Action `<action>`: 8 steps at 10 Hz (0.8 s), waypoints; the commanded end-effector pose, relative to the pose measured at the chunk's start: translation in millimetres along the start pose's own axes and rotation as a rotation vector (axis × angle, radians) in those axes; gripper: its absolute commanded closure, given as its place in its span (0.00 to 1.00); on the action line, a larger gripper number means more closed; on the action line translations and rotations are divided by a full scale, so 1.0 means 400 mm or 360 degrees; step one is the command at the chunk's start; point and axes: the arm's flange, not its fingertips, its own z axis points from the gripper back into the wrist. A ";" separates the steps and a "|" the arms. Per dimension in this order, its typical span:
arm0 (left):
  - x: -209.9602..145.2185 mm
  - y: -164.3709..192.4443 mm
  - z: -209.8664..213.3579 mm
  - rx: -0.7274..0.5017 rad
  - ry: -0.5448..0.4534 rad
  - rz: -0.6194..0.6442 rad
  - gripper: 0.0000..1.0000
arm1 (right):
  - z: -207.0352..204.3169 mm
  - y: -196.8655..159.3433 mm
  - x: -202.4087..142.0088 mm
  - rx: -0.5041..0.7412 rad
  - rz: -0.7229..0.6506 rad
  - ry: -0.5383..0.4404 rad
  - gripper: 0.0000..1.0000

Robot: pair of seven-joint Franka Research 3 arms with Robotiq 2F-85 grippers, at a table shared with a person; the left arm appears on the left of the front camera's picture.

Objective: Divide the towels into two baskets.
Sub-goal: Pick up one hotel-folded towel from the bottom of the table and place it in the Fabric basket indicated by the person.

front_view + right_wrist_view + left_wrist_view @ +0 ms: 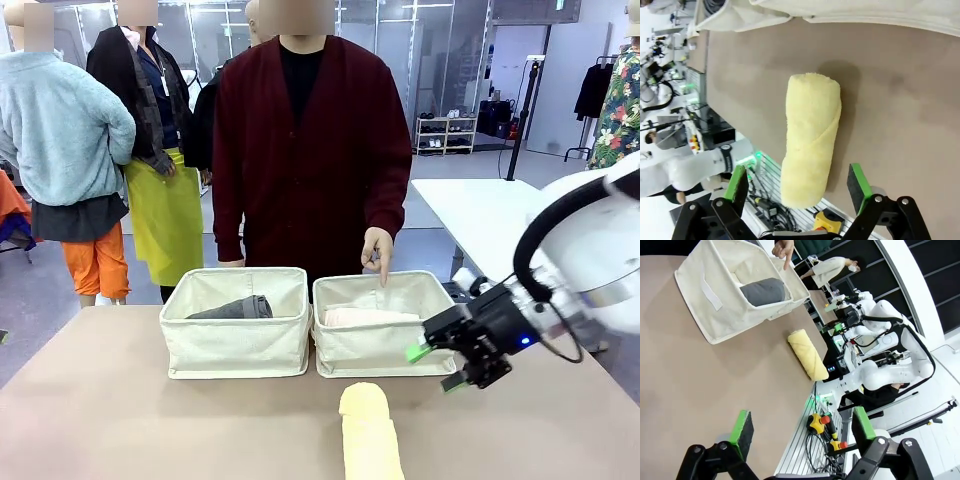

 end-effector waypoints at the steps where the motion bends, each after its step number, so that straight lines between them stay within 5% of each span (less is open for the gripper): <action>1: -0.008 -0.004 0.005 -0.0001 0.0008 0.0004 0.00 | -0.112 -0.016 -0.194 -0.0125 -0.0047 -0.0009 0.00; 8: -0.008 -0.004 0.005 -0.0001 0.0008 0.0004 0.00 | -0.249 0.004 -0.223 -0.0290 -0.0039 0.0024 0.00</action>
